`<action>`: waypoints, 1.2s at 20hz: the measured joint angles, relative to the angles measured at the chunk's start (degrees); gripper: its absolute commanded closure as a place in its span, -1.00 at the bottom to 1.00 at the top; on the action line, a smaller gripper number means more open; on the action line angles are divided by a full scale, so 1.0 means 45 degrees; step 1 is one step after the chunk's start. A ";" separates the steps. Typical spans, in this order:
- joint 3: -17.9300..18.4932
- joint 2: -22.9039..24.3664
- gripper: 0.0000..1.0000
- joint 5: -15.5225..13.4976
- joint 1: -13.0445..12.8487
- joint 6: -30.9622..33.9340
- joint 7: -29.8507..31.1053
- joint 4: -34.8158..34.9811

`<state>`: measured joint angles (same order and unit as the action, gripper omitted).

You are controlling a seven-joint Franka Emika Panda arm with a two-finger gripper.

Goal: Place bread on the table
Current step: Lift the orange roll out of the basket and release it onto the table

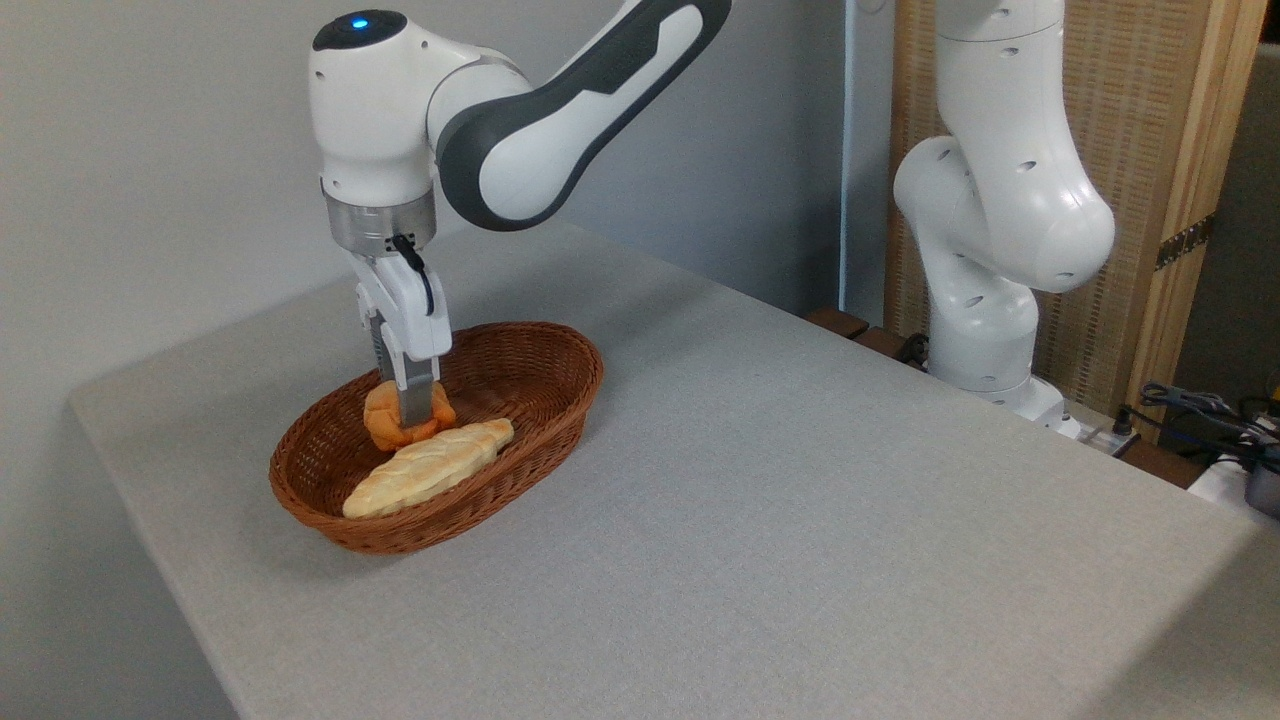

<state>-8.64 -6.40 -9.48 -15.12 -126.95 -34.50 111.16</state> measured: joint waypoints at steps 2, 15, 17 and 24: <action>0.0066 0.0296 0.48 0.0001 0.0020 0.0498 -0.0114 -0.0070; 0.2525 0.3424 -0.32 0.3437 0.0147 0.4361 -0.3112 -0.0315; 0.2563 0.3328 -0.44 0.4688 0.0138 0.4361 -0.3109 -0.0137; 0.3440 0.3228 -1.00 0.7503 0.0118 0.4250 -0.3112 0.0194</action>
<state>6.84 8.13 24.28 -14.59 -107.83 -48.51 112.03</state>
